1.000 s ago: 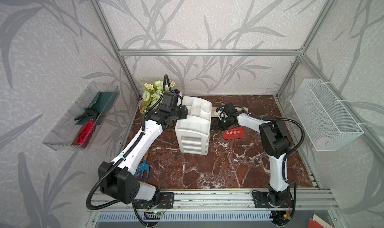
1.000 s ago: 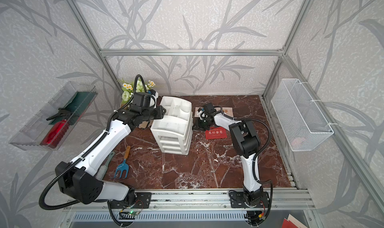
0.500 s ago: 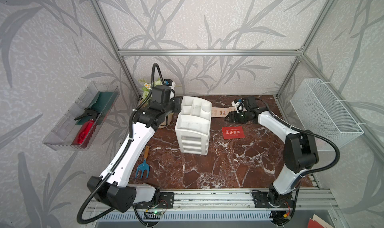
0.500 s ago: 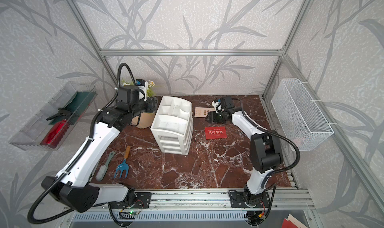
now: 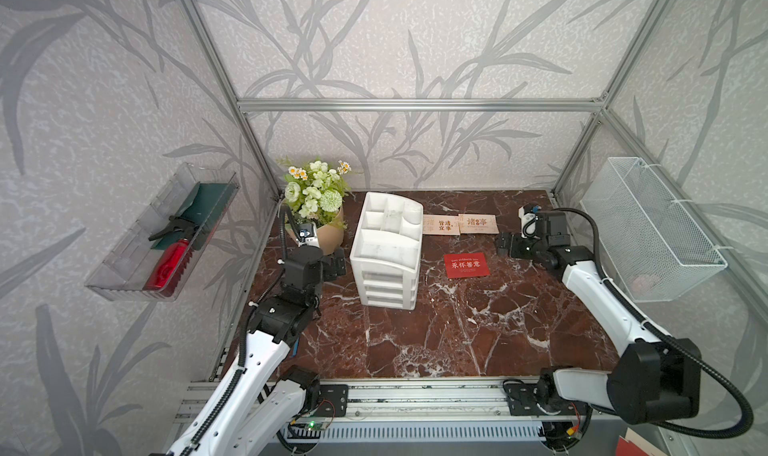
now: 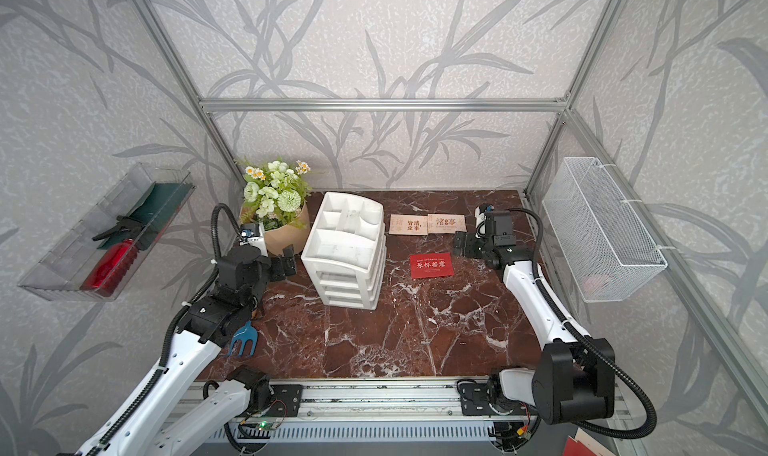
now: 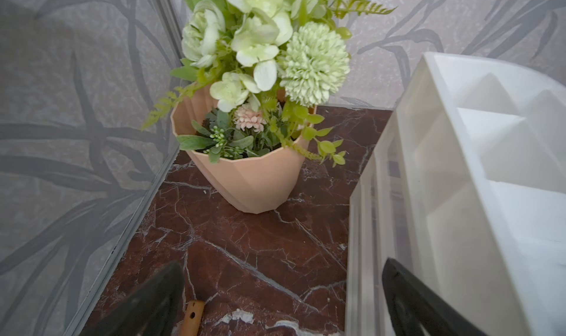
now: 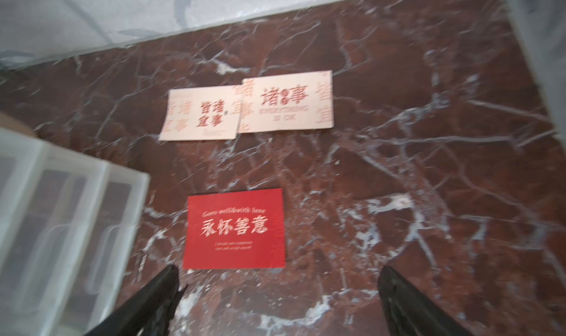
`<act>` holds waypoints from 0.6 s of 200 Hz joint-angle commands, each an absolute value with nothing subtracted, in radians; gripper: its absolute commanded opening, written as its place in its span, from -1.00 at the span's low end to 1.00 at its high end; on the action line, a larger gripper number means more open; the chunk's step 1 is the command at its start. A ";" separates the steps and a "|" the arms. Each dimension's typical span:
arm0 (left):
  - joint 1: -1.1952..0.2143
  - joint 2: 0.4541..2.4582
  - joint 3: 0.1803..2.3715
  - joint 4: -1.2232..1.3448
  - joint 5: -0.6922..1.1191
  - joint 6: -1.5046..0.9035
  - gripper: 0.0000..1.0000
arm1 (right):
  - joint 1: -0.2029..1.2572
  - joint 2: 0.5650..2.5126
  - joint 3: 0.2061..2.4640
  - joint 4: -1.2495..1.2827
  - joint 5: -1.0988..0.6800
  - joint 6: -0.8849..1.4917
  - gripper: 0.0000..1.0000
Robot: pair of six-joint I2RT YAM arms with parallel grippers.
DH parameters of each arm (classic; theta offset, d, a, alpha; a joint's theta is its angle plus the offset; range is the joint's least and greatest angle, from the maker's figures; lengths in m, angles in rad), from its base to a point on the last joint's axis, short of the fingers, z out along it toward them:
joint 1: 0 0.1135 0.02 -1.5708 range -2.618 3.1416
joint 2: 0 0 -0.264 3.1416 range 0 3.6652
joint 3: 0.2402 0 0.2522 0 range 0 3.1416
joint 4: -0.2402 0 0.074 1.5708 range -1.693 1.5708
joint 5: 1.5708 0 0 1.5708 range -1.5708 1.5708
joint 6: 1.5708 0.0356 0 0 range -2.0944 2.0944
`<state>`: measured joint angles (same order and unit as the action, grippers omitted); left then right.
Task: Take the postcards out of the drawer
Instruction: Reset both arms
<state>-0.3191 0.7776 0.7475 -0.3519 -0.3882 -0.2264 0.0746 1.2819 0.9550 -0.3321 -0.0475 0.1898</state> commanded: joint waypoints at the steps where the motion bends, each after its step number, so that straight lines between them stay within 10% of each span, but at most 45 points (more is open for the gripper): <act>1: -0.311 0.776 0.669 -0.164 -0.581 -0.298 0.98 | 0.050 1.224 0.833 -0.147 0.183 0.112 0.99; 51: -0.231 0.963 0.481 0.259 -0.683 -0.144 0.98 | -0.027 1.146 0.611 0.105 0.195 0.054 0.99; 120: -0.024 1.325 0.323 0.815 -0.312 -0.080 0.98 | -0.041 1.252 0.410 0.580 0.078 0.045 0.99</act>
<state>-0.0566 1.2453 0.3206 0.5724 -0.4347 -0.0917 -0.0357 1.1908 0.4366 0.3260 0.1295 0.0429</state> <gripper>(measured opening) 0.991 0.993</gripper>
